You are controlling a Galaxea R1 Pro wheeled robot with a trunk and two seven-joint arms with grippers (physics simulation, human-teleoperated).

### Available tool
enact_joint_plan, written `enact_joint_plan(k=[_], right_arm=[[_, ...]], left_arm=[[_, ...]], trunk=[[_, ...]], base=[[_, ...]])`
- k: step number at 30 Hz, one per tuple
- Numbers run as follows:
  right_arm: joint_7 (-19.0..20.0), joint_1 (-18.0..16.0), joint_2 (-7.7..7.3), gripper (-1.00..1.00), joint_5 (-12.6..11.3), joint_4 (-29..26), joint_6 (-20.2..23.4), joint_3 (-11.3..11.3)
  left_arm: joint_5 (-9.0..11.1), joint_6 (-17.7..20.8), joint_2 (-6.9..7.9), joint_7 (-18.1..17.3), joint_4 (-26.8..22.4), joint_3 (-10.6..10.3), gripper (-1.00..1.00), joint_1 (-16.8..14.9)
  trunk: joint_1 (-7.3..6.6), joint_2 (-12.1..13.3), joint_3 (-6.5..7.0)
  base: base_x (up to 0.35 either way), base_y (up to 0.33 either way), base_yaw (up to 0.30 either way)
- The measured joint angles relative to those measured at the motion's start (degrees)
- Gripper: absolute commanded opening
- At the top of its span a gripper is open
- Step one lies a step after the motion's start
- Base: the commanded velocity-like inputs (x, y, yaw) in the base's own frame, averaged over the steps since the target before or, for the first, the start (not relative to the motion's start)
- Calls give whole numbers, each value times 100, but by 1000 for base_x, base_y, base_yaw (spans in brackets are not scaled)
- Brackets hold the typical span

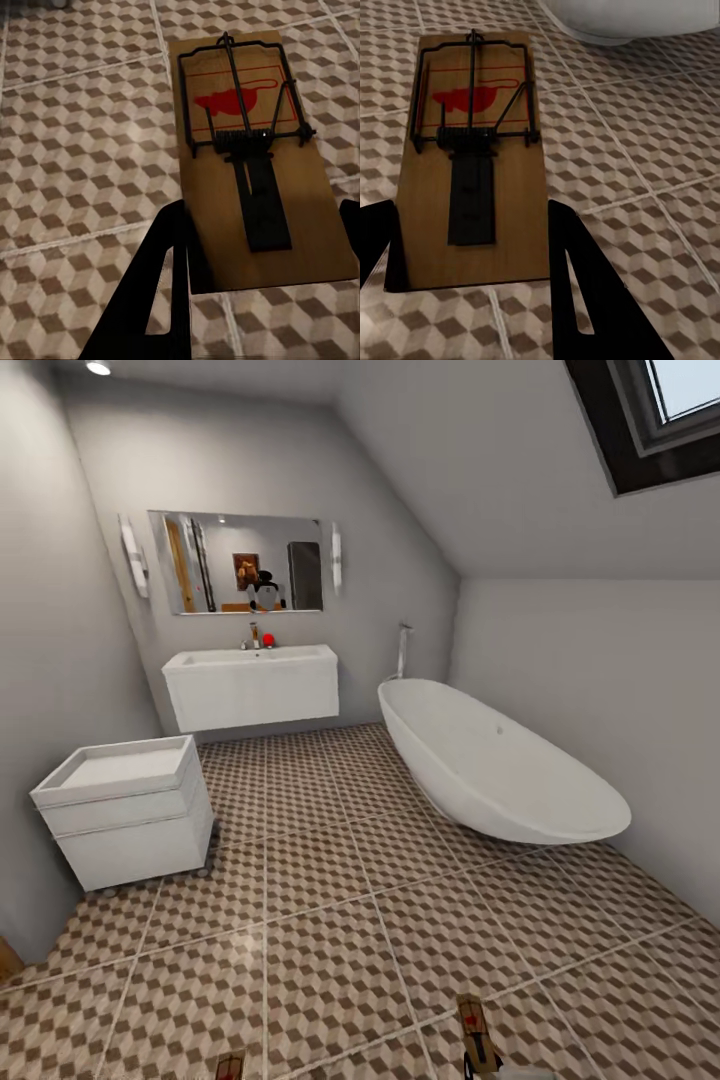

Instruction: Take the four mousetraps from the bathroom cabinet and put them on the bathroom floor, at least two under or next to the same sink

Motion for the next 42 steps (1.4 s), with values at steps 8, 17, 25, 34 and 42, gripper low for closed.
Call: enact_joint_plan(k=[8, 17, 25, 34, 42], right_arm=[[1, 1, -2, -100, 0, -1, -2, 0], [0, -2, -1, -100, 1, -2, -2, 1], [1, 1, -1, -100, 2, -2, -2, 1], [0, 1, -1, -100, 5, -2, 5, 1], [0, 1, 0, -100, 4, -1, 7, 1]], left_arm=[[0, 0, -7, 0, 16, 0, -100, -1], [0, 0, -34, 0, 18, 7, -100, -1], [0, 0, -34, -1, 19, 9, -100, -1], [3, 4, -34, -1, 34, 9, -100, -1], [3, 5, -34, 0, 43, 9, -100, -1]], trunk=[[0, 0, 0], [-2, 0, 0], [-4, -1, 0], [-4, -1, 0], [-4, -1, 0]], base=[[0, 0, 210], [68, 0, 17], [311, 0, 0], [338, 0, 6], [338, 0, 111]])
